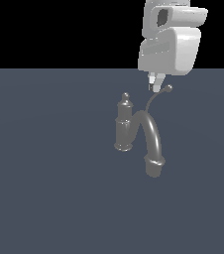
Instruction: Turn on the faucet by rotating a designated handle.
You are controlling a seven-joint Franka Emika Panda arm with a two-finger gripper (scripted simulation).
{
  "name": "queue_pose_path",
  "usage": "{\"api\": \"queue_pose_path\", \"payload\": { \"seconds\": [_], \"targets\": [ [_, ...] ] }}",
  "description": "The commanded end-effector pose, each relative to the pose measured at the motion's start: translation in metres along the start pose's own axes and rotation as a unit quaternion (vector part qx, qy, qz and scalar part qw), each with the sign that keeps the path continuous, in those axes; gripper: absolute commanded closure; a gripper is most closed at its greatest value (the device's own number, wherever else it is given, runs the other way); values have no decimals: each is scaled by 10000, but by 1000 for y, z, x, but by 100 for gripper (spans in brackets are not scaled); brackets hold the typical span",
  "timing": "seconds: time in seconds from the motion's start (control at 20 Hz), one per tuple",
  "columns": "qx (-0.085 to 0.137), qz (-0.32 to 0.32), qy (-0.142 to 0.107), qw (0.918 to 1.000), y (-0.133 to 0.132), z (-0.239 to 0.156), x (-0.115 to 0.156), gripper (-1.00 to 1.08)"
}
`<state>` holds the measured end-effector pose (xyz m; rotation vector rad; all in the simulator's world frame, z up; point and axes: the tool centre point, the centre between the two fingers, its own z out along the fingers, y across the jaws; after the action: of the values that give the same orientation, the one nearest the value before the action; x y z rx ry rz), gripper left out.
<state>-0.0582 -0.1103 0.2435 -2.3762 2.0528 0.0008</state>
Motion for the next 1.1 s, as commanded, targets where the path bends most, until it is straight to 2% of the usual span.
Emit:
{"api": "queue_pose_path", "payload": {
  "seconds": [0.0,0.7,0.75,0.8,1.05],
  "targets": [
    [5,109,9,9999,-3,1,18,108],
    [-3,181,7,9998,-33,2,59,108],
    [-3,181,7,9998,-33,2,59,108],
    [9,-65,-26,10000,-42,0,29,108],
    [7,-25,-21,10000,-57,0,33,108]
  ]
}}
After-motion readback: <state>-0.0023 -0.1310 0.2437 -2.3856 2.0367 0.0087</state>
